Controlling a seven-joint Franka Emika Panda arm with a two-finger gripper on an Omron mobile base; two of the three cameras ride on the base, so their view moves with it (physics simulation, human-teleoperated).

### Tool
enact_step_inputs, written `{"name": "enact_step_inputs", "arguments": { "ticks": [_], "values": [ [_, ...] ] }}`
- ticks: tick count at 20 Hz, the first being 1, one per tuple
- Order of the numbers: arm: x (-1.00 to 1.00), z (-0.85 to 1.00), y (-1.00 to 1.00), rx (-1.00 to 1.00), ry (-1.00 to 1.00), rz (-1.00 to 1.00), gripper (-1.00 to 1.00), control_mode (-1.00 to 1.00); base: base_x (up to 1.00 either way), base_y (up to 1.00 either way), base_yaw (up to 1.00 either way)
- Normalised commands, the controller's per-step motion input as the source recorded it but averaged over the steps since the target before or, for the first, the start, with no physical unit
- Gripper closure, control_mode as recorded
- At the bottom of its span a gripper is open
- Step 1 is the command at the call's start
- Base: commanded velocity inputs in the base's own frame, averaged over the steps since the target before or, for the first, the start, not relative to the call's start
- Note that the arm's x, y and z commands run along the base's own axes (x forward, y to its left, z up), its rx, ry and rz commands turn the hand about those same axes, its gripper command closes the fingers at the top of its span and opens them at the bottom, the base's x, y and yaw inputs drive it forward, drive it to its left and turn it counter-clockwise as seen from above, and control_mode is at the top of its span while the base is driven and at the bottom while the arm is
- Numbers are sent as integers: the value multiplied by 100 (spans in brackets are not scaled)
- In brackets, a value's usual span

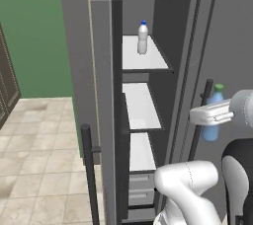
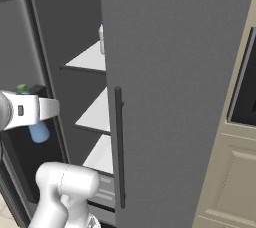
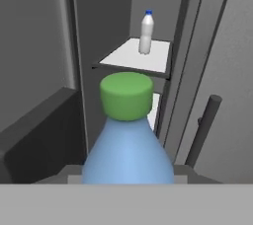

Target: Take the bottled waters from the counter and place them in the freezer to freeze. Close the freezer door after placing the bottles.

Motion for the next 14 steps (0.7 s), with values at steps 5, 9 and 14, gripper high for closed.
{"name": "enact_step_inputs", "arguments": {
  "ticks": [5,9,14],
  "values": [
    [39,0,2,0,0,-18,100,-100,0,0,0],
    [58,0,0,0,0,-24,100,-100,0,0,0],
    [64,0,0,3,0,-21,100,-100,0,0,0]
  ]
}}
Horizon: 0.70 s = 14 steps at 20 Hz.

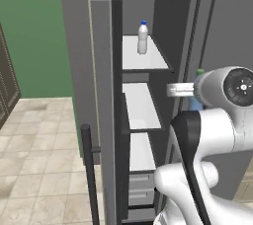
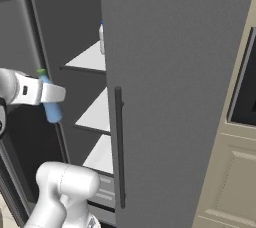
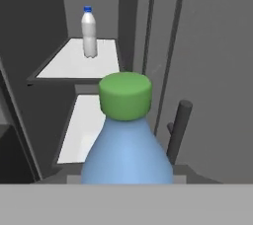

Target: Take the bottled waters from the counter and place them in the freezer to freeze. Close the freezer door after placing the bottles.

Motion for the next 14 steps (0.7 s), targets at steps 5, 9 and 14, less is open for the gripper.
{"name": "enact_step_inputs", "arguments": {
  "ticks": [5,9,14],
  "values": [
    [55,0,0,9,-2,0,100,-100,0,0,0],
    [53,0,0,8,0,0,100,-100,0,0,0],
    [53,0,1,5,-1,0,100,-100,0,0,0]
  ]
}}
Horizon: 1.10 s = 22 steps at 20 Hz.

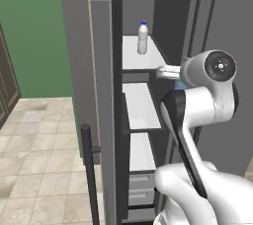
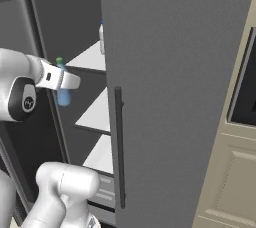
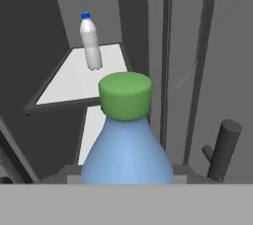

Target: Take the bottled waters from the counter and place them in the freezer to freeze. Close the freezer door after placing the bottles.

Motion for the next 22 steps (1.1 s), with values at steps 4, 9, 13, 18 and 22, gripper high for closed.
{"name": "enact_step_inputs", "arguments": {
  "ticks": [4,9,13,18,22],
  "values": [
    [53,1,10,1,-2,2,100,-100,0,0,0],
    [32,1,14,0,-4,5,100,-100,0,0,0],
    [16,20,6,0,-1,3,100,-100,0,0,0],
    [18,34,2,-2,0,4,100,-100,0,0,0],
    [26,28,1,-7,0,2,100,-100,0,0,0]
  ]
}}
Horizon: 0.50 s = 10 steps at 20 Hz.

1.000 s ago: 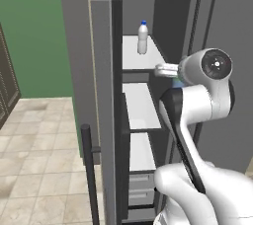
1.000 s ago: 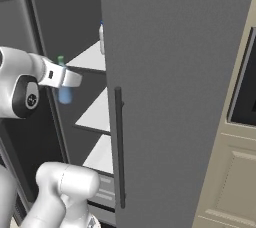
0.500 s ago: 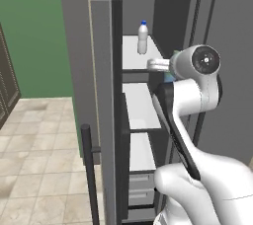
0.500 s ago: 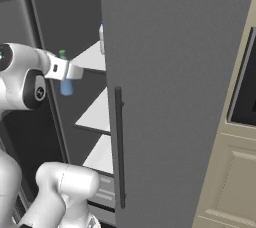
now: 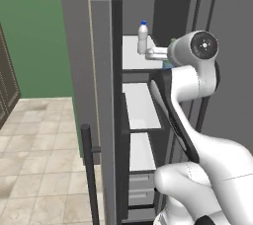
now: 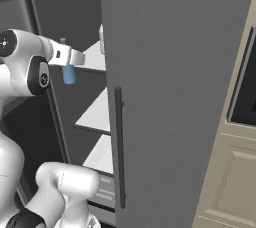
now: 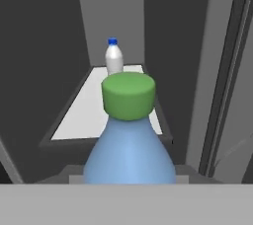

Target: Take the bottled waters from the counter and place them in the freezer to freeze. Close the freezer door after placing the bottles.

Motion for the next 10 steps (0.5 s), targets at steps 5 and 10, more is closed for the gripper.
{"name": "enact_step_inputs", "arguments": {
  "ticks": [5,10],
  "values": [
    [25,14,0,-4,-2,1,100,-100,0,0,0],
    [24,-4,1,-1,-5,1,100,-100,0,0,0]
  ]
}}
